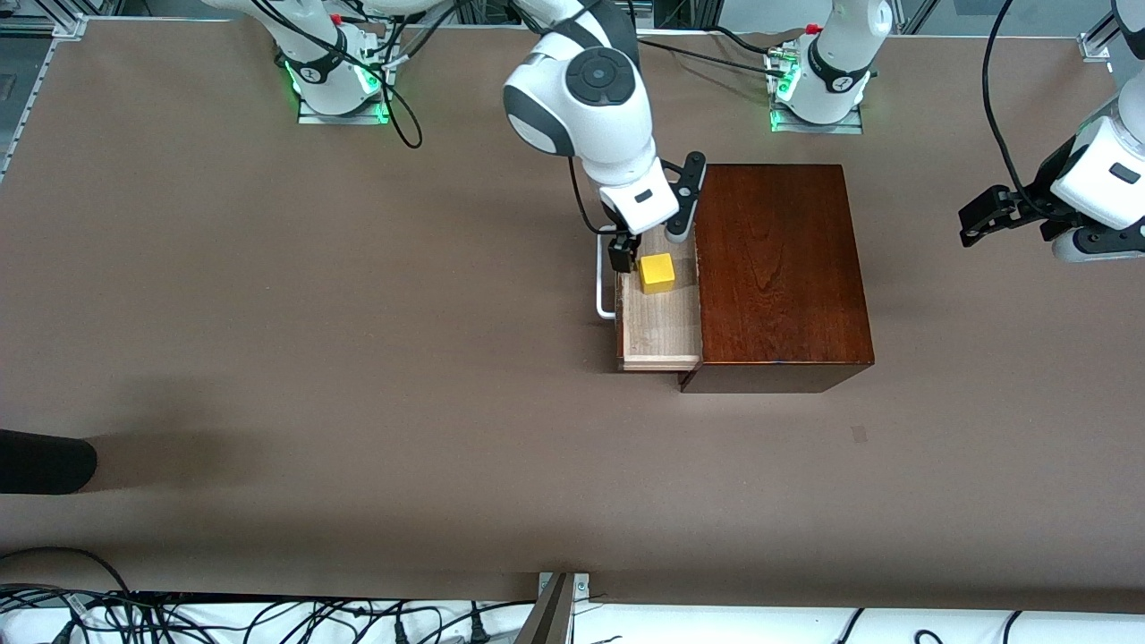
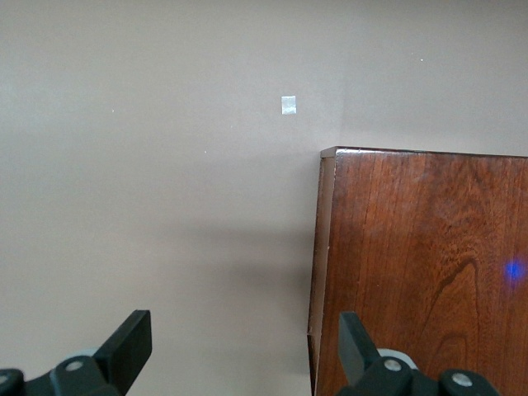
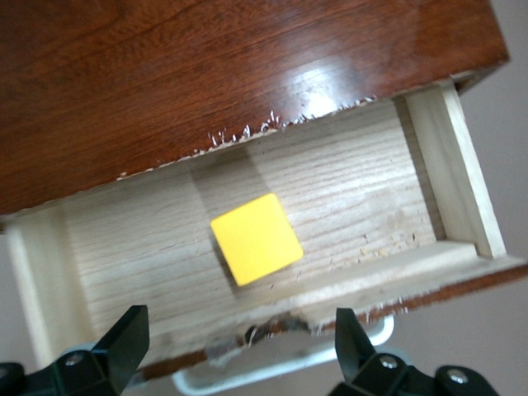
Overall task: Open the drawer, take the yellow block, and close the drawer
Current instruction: 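Move the right gripper over the yellow cube in the drawer, then lower the right gripper and grasp the yellow cube, then lift the yellow cube out and carry it away from the box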
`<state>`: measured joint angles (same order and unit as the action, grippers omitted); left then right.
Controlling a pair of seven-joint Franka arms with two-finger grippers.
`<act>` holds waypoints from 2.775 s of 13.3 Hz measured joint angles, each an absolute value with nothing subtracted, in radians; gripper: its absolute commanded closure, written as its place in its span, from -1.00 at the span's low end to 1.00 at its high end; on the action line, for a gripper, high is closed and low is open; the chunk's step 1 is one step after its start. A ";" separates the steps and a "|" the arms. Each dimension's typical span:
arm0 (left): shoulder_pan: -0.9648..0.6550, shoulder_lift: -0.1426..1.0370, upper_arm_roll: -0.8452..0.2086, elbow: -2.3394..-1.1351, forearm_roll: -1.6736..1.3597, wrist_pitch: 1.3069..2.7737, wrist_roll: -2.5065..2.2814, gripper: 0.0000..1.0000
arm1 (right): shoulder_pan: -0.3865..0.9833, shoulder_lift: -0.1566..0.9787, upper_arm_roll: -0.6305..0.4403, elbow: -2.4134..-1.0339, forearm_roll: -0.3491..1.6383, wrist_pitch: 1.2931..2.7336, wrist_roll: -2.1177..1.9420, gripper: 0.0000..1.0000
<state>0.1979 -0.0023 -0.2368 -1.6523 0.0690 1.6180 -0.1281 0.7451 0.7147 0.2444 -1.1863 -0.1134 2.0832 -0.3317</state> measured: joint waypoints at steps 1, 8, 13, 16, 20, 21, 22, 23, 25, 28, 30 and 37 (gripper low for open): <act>0.198 -0.002 -0.237 -1.652 0.069 1.618 -0.128 -1.00 | 0.755 0.738 0.244 -1.163 -0.133 2.083 -0.333 -1.00; 0.198 -0.002 -0.237 -1.651 0.069 1.618 -0.128 -1.00 | 0.775 0.836 0.237 -1.084 -0.174 2.088 -0.411 -1.00; 0.198 -0.002 -0.236 -1.651 0.069 1.618 -0.128 -1.00 | 0.788 0.870 0.232 -1.083 -0.199 2.128 -0.412 -1.00; 0.198 -0.002 -0.236 -1.651 0.069 1.618 -0.128 -1.00 | 0.795 0.888 0.229 -1.083 -0.202 2.142 -0.412 -1.00; 0.198 -0.002 -0.236 -1.651 0.069 1.618 -0.128 -1.00 | 0.808 0.901 0.215 -1.083 -0.202 2.148 -0.412 -0.36; 0.198 -0.002 -0.236 -1.651 0.069 1.618 -0.128 -1.00 | 0.809 0.901 0.214 -1.083 -0.202 2.148 -0.412 0.04; 0.198 -0.002 -0.236 -1.651 0.069 1.618 -0.128 -1.00 | 0.810 0.901 0.213 -1.082 -0.202 2.148 -0.412 0.23; 0.198 -0.002 -0.236 -1.651 0.069 1.618 -0.128 -1.00 | 0.812 0.901 0.211 -1.081 -0.202 2.149 -0.412 0.38; 0.198 -0.002 -0.236 -1.651 0.069 1.618 -0.128 -1.00 | 0.821 0.901 0.202 -1.079 -0.202 2.149 -0.412 0.75; 0.198 -0.002 -0.236 -1.651 0.069 1.618 -0.128 -1.00 | 0.832 0.901 0.186 -1.076 -0.202 2.149 -0.412 0.89; 0.198 -0.002 -0.236 -1.651 0.069 1.618 -0.128 -1.00 | 0.834 0.901 0.184 -1.073 -0.202 2.145 -0.412 0.90; 0.198 -0.002 -0.236 -1.651 0.069 1.618 -0.128 -1.00 | 0.853 0.899 0.185 -0.960 -0.202 1.987 -0.412 1.00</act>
<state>0.1981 -0.0023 -0.2363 -1.6510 0.0690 1.6178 -0.1281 0.8533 0.8989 0.1853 -0.9598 -0.2021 1.9868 -0.4123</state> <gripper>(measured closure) 0.000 0.445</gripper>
